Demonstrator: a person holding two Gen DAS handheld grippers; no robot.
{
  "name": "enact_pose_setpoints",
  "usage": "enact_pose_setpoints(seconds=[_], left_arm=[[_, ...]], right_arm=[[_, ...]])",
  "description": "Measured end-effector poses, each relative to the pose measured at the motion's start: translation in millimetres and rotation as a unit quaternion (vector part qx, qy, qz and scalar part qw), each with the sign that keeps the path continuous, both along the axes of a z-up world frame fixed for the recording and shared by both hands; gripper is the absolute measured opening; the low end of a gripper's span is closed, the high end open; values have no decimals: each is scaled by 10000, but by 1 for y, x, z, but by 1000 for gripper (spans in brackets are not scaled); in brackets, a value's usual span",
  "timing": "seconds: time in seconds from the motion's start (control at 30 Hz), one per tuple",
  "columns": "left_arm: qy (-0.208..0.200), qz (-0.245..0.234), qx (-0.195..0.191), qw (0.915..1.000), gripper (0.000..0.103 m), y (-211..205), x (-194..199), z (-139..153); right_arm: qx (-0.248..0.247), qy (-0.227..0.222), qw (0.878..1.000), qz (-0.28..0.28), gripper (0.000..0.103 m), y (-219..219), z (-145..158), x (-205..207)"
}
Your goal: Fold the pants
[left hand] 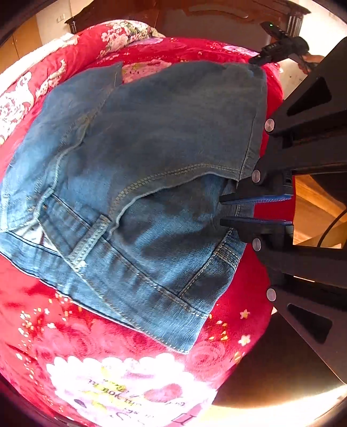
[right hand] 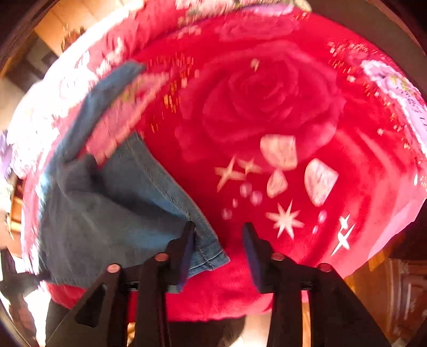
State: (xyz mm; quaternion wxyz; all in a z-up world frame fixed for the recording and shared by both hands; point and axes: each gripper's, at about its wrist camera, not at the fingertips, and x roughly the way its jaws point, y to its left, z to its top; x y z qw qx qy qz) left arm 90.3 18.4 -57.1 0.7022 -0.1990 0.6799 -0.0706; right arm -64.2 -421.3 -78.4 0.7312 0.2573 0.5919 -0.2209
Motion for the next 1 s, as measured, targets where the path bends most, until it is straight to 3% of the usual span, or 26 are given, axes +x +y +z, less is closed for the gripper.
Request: enact_pose_setpoints(seconds=[0.07, 0.1, 0.2, 0.3, 0.4, 0.47, 0.5, 0.53, 0.57, 0.63, 0.67, 0.73, 0.8, 0.9, 1.0], left_arm=[[-327, 73, -14, 9994, 18, 7, 12, 19], [-459, 141, 8, 9988, 28, 10, 20, 27], [-690, 641, 121, 9955, 56, 28, 47, 41], [-664, 696, 250, 9950, 66, 36, 71, 35], [-401, 540, 307, 9973, 69, 44, 80, 13], [-73, 368, 2, 9993, 67, 45, 93, -10], [35, 255, -157, 9995, 61, 39, 96, -19], [86, 147, -101, 9998, 53, 33, 98, -27], [74, -1, 119, 9999, 36, 25, 99, -32], [-35, -287, 571, 9979, 19, 12, 97, -36], [-129, -402, 709, 9966, 16, 6, 93, -33], [-368, -585, 1071, 9918, 11, -2, 87, -31], [-415, -675, 1588, 9841, 11, -7, 88, -39], [-278, -516, 1492, 9871, 10, -2, 88, -45], [-158, -579, 1445, 9877, 10, 1, 88, -42]], right_arm=[[-6, -563, 9983, -138, 59, -5, 16, 13], [101, -653, 9978, -102, 66, -5, 17, 24], [382, -581, 9973, 218, 66, 1, 0, 68], [611, -330, 9966, 432, 65, 11, -28, 102], [546, -90, 9971, 529, 66, 16, -49, 123], [537, 51, 9970, 551, 70, 17, -60, 132], [563, 128, 9965, 610, 72, 18, -67, 134], [465, 219, 9959, 748, 72, 22, -71, 137], [299, 282, 9940, 1014, 68, 29, -72, 142], [12, 363, 9859, 1632, 18, 43, -70, 148], [-57, 364, 9833, 1780, 11, 46, -65, 150], [-250, 126, 9830, 1815, 11, 42, -47, 149], [-471, 241, 9890, 1381, 11, 17, -46, 144], [-343, 510, 9950, 782, 16, -17, -59, 131], [-261, 425, 9971, 569, 21, -22, -52, 128]])
